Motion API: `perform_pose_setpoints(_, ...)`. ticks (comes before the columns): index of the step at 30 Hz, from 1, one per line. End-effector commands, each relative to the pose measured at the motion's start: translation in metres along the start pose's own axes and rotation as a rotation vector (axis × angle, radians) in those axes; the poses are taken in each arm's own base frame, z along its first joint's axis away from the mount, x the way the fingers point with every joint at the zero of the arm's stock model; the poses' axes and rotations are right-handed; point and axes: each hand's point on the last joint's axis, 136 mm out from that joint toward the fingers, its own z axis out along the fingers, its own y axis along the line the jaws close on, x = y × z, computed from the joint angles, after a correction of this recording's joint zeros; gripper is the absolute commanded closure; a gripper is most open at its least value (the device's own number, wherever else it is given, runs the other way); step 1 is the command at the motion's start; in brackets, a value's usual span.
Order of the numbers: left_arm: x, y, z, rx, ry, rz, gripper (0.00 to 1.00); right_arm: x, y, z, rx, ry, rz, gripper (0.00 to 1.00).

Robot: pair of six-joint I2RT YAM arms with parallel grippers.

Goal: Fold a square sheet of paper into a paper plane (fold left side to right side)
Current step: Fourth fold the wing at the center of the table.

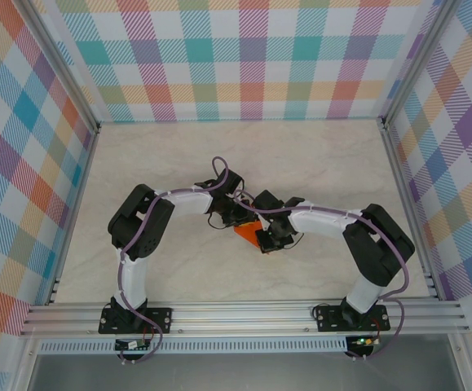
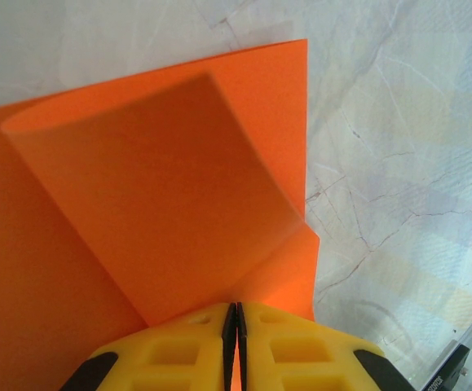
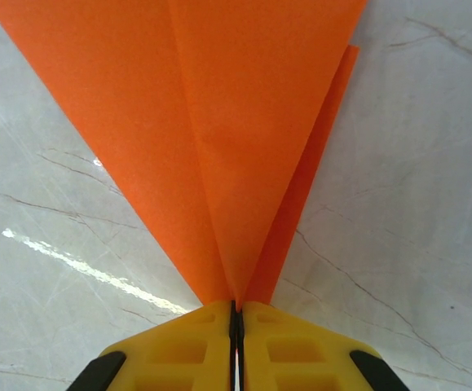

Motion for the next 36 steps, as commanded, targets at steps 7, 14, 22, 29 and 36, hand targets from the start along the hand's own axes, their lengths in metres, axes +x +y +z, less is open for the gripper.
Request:
perform_pose_setpoints(7, 0.022, 0.032, 0.006, -0.119, 0.063, -0.037, 0.87, 0.002, 0.003, 0.002, -0.102, 0.012, -0.001, 0.92)
perform_pose_setpoints(14, 0.022, 0.032, 0.006, -0.119, 0.063, -0.037, 0.87, 0.002, -0.001, 0.000, -0.140, 0.004, 0.015, 0.93)
perform_pose_setpoints(22, 0.021, 0.032, 0.007, -0.121, 0.062, -0.038, 0.87, 0.001, 0.000, -0.012, -0.171, -0.019, 0.011, 0.85)
perform_pose_setpoints(29, 0.021, 0.031, 0.006, -0.118, 0.061, -0.036, 0.87, -0.001, 0.002, -0.035, -0.169, -0.067, -0.003, 0.71)
perform_pose_setpoints(36, 0.021, 0.031, 0.007, -0.116, 0.062, -0.037, 0.87, -0.017, 0.032, -0.024, -0.338, -0.065, -0.001, 0.72)
